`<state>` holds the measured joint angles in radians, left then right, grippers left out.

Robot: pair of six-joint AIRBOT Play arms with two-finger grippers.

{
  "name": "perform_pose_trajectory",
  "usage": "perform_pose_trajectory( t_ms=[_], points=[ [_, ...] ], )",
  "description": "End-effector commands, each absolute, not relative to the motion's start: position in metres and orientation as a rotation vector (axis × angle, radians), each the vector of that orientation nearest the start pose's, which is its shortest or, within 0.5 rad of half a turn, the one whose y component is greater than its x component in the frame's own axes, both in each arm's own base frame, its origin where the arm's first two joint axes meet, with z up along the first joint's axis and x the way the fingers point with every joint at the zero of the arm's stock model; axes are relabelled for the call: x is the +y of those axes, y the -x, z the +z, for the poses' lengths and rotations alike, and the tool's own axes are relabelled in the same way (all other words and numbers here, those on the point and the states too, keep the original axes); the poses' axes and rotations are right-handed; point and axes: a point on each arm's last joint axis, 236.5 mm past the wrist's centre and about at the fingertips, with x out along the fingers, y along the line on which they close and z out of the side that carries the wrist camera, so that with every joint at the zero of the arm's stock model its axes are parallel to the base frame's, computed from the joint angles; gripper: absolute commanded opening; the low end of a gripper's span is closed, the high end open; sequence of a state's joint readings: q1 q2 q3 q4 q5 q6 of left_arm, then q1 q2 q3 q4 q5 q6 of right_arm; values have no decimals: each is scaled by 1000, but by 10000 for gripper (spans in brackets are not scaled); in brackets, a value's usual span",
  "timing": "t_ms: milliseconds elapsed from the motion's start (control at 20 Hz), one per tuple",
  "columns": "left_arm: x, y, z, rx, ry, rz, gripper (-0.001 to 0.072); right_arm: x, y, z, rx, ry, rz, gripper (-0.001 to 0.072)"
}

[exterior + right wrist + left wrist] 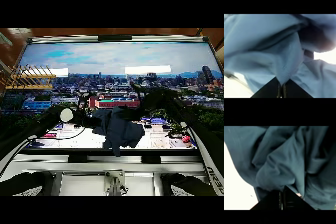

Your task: Fold the shirts.

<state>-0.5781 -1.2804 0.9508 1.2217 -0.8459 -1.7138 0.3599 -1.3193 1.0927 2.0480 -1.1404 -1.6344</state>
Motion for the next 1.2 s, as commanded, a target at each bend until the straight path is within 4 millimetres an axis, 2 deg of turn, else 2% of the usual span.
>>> perform_pose_trajectory(
  t_ms=[0, 50, 100, 150, 200, 300, 400, 450, 500, 550, 600, 650, 700, 750, 850, 950, 1050, 1150],
  points=[
    [-223, -329, 21, 1154, -138, -447, 30, 194, -345, 67, 1172, -9, 541, 53],
    [-207, -345, 55, 1086, -187, -405, 29, 179, -359, 105, 1056, 30, 505, 53],
    [-193, -361, 96, 996, -198, -367, 29, 164, -372, 155, 913, 59, 465, 53],
    [-184, -376, 147, 881, -171, -345, 30, 152, -378, 206, 770, 77, 432, 53],
    [-177, -386, 210, 738, -115, -336, 30, 143, -378, 260, 617, 88, 406, 53],
    [-162, -383, 339, 434, -21, -337, 30, 133, -359, 378, 276, 50, 394, 53],
    [-146, -354, 444, 172, 48, -350, 30, 120, -324, 465, 11, 9, 385, 53],
    [-137, -336, 481, 83, 70, -355, 30, 115, -307, 490, -65, -4, 383, 53],
    [-130, -321, 502, 33, 85, -357, 30, 110, -291, 504, -103, -14, 383, 53],
    [-125, -310, 513, 9, 92, -359, 30, 108, -281, 507, -103, -19, 388, 53],
    [-122, -305, 512, 17, 92, -357, 30, 110, -275, 497, -59, -22, 405, 53],
    [-121, -304, 499, 70, 82, -352, 30, 116, -272, 479, 23, -17, 430, 54],
    [-121, -306, 479, 147, 67, -344, 30, 123, -269, 449, 148, -4, 460, 54],
    [-123, -311, 450, 250, 46, -335, 30, 128, -266, 415, 291, 19, 484, 54],
    [-128, -322, 384, 462, -4, -316, 30, 129, -256, 337, 634, 85, 508, 53],
    [-137, -335, 310, 640, -39, -301, 30, 134, -246, 278, 891, 110, 546, 54],
    [-150, -342, 229, 797, -40, -303, 30, 151, -245, 225, 1053, 77, 604, 54],
    [-167, -340, 154, 919, 37, -316, 30, 161, -253, 175, 1141, 36, 618, 53]
  ],
)
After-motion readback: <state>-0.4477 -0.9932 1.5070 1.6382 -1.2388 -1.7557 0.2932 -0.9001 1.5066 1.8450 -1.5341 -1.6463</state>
